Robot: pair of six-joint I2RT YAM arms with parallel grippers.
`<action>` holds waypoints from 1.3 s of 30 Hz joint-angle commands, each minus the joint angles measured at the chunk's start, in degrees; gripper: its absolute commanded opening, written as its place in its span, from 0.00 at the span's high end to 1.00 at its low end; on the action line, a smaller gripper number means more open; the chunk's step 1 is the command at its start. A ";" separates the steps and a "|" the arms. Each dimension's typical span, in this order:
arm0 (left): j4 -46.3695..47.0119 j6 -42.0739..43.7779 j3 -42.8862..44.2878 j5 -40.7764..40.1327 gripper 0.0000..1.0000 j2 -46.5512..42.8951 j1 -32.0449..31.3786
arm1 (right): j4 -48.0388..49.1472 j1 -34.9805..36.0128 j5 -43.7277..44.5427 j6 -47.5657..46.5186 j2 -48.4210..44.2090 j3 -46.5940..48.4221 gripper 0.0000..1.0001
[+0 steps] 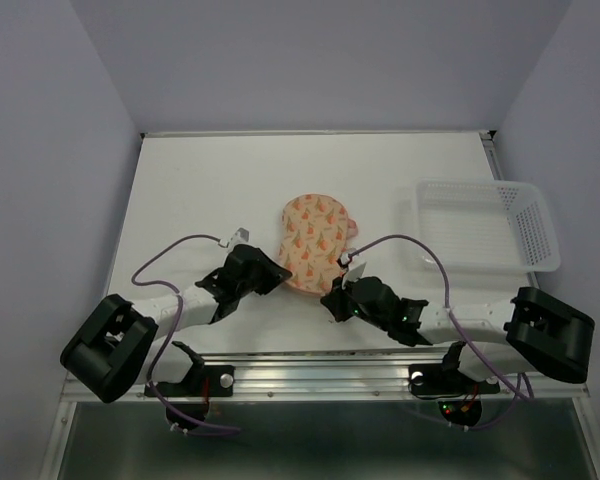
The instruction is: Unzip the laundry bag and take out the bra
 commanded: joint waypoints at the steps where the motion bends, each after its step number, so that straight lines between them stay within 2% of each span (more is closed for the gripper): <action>1: -0.68 6.36 3.57 -1.24 1.00 2.25 2.72 | -4.07 0.45 3.20 -0.74 -6.10 -2.89 0.99; 7: -3.31 13.13 11.47 2.28 0.98 9.54 5.88 | -4.34 0.45 -0.92 -3.11 -6.04 -1.76 0.99; 10: -5.68 15.42 16.13 2.19 0.90 11.57 6.58 | -2.33 0.45 -4.70 -3.99 -1.92 0.96 0.99; 11: -5.95 15.77 17.62 2.28 0.66 11.66 6.67 | -0.67 0.45 -6.01 -3.99 -0.76 2.36 0.99; 13: -6.31 15.69 18.42 2.80 0.38 10.79 6.68 | 0.66 0.45 -6.64 -3.90 1.87 3.95 0.99; 14: -6.48 15.51 18.43 2.81 0.15 10.09 6.67 | 1.11 0.45 -6.82 -3.90 4.41 4.92 0.99; 16: -7.18 14.81 17.81 2.89 0.01 7.64 6.67 | 2.60 0.45 -6.91 -4.16 6.88 7.99 0.99; 25: -9.65 9.63 4.82 0.61 0.01 -8.61 6.50 | 4.54 0.45 -6.20 -4.96 16.82 18.54 0.99; 28: -8.33 7.52 0.59 1.48 0.02 -11.35 6.32 | 4.89 0.45 -6.90 -4.87 18.67 20.22 0.99; 31: -5.88 6.55 -1.26 2.89 0.06 -10.49 6.24 | 5.59 0.45 -7.08 -4.34 19.46 20.13 0.99; 34: -1.93 5.58 -2.05 4.56 0.15 -7.42 5.88 | 6.21 0.45 -7.43 -3.91 19.81 19.78 0.99; 37: 0.10 5.14 -1.44 5.35 0.28 -4.25 5.45 | 6.38 0.45 -7.61 -3.55 20.08 19.60 0.99; 38: 0.46 5.14 -0.92 5.36 0.42 -3.72 5.18 | 6.38 0.45 -7.61 -3.47 20.08 19.52 0.99; 39: 0.81 5.14 -0.74 5.53 0.51 -3.37 5.18 | 6.38 0.45 -7.35 -3.29 19.99 19.43 0.99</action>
